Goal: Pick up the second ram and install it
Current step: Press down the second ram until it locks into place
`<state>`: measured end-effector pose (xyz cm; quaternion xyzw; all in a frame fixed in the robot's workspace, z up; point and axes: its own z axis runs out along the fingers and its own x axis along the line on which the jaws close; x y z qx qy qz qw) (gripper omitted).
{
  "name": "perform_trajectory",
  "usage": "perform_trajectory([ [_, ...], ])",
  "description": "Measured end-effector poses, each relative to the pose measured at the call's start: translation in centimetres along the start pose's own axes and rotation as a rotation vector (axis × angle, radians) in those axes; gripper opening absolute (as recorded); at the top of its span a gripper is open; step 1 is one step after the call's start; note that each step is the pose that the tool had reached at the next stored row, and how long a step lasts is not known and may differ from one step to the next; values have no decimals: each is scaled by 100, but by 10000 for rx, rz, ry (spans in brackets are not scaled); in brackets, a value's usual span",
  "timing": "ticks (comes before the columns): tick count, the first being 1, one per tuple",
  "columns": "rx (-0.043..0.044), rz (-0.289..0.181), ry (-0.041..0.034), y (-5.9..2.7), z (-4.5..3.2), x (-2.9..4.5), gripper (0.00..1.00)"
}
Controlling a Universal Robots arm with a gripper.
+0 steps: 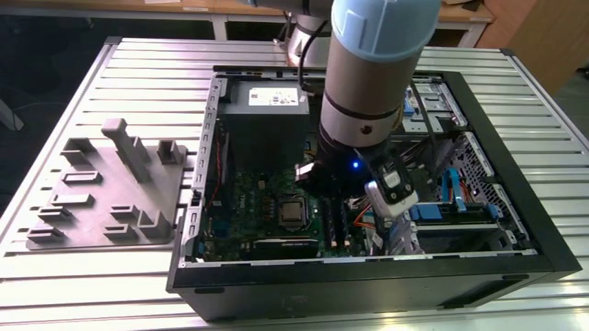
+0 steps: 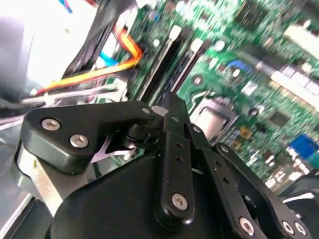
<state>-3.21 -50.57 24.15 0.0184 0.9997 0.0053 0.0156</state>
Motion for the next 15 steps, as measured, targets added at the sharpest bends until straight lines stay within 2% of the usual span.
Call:
perform_trajectory([
  [2,0,0,0,73,1,3,10],
  [4,-2,0,0,109,2,4,10],
  [7,-1,-1,0,111,-27,3,10],
  [15,0,-1,0,111,-28,3,10],
])
